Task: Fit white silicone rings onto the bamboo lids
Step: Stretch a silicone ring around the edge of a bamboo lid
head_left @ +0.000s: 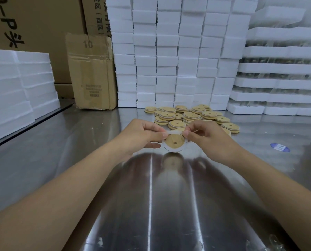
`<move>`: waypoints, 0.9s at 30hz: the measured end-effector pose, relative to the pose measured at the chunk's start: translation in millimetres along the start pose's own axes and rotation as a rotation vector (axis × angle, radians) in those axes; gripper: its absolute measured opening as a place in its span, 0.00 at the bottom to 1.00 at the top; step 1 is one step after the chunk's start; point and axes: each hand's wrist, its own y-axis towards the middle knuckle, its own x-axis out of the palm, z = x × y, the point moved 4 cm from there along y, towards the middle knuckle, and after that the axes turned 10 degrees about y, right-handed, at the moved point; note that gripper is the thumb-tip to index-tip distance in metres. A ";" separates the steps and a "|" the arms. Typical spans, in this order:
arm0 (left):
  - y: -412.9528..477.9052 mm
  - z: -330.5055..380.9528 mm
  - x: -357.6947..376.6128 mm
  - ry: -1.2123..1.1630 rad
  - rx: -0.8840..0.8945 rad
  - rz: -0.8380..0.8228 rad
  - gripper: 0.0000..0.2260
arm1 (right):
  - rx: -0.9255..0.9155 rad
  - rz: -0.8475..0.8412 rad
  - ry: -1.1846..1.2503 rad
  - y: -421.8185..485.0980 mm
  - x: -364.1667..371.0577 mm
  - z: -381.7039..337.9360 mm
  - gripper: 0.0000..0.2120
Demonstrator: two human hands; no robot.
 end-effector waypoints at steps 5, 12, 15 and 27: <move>-0.4 0.7 1.7 -0.038 0.017 -0.006 0.03 | -0.009 0.010 -0.003 0.9 -0.5 1.7 0.08; -1.2 -0.1 2.3 -0.076 0.001 -0.012 0.04 | -0.032 -0.012 -0.024 0.5 -1.6 1.8 0.07; -1.9 -0.6 -0.4 -0.040 -0.010 -0.030 0.03 | -0.053 -0.024 -0.052 -0.1 -3.4 1.0 0.07; -2.4 1.7 -10.0 0.096 0.001 -0.097 0.03 | -0.086 -0.069 -0.175 0.0 -7.5 -0.3 0.08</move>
